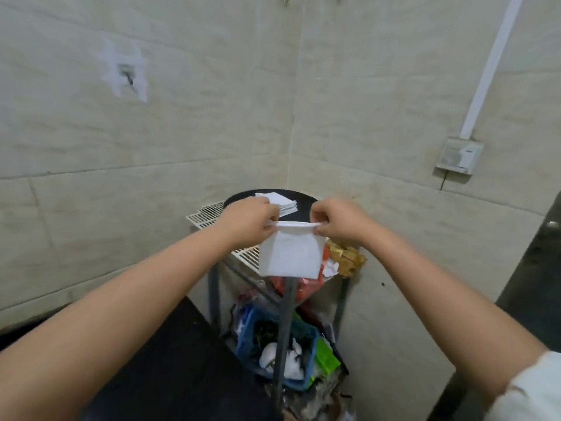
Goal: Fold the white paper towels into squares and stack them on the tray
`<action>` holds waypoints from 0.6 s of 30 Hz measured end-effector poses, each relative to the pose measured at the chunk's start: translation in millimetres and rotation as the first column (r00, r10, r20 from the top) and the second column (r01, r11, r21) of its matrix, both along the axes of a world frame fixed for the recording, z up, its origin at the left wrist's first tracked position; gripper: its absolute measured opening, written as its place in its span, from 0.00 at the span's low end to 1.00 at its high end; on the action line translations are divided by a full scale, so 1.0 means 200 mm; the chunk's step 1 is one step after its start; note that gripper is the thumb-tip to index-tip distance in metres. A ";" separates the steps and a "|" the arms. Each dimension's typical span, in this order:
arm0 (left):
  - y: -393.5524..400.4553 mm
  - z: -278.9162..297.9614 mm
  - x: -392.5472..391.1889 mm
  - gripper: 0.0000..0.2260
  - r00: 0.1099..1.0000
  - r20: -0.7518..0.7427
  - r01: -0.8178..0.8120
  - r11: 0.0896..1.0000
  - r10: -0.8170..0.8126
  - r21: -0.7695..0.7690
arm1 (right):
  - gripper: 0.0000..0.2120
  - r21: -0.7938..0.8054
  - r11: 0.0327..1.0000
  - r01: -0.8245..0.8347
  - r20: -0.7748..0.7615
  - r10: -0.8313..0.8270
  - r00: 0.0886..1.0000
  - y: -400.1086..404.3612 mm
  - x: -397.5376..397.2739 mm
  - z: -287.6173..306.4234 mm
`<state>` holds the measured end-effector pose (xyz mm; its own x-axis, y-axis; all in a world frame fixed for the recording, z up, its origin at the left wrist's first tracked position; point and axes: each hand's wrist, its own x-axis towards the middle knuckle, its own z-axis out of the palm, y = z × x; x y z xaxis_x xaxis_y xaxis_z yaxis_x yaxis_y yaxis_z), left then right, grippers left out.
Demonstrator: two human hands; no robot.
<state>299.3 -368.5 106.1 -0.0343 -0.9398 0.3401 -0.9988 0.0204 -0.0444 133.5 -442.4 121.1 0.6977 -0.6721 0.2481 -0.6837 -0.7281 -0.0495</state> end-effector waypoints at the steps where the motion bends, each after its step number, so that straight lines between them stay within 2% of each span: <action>1: -0.09 0.02 0.00 0.12 1.000 0.001 -0.030 1.000 0.030 0.000 | 0.10 0.015 1.000 -0.013 0.010 0.013 1.000 -0.10 0.01 0.01; 3: -0.27 0.03 0.02 0.12 0.997 0.001 -0.082 0.997 0.082 0.002 | 0.11 0.037 0.998 -0.049 0.046 0.048 0.998 -0.29 0.05 0.02; 7: -0.61 0.00 0.05 0.12 0.975 -0.022 -0.223 0.975 0.223 0.018 | 0.06 0.034 0.990 -0.136 0.087 0.133 0.987 -0.71 0.16 -0.01; 11: -0.99 -0.03 0.09 0.12 0.910 -0.048 -0.412 0.911 0.412 0.017 | 0.08 0.072 0.976 -0.207 0.158 0.193 0.968 -1.19 0.33 -0.06; 15: -1.35 -0.01 0.15 0.11 0.795 -0.154 -0.599 0.799 0.587 -0.050 | 0.11 0.128 0.948 -0.292 0.359 0.230 0.905 -1.62 0.53 -0.05; 18: -1.58 0.04 0.20 0.10 0.712 -0.211 -0.702 0.691 0.670 -0.173 | 0.11 0.120 0.921 -0.370 0.551 0.248 0.796 -1.85 0.68 -0.03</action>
<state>338.4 -683.8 113.2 0.6451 -0.5806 0.4968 -0.7267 -0.6670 0.1641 269.8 -811.7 114.8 0.6856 -0.5204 0.5091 -0.2516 -0.8256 -0.5051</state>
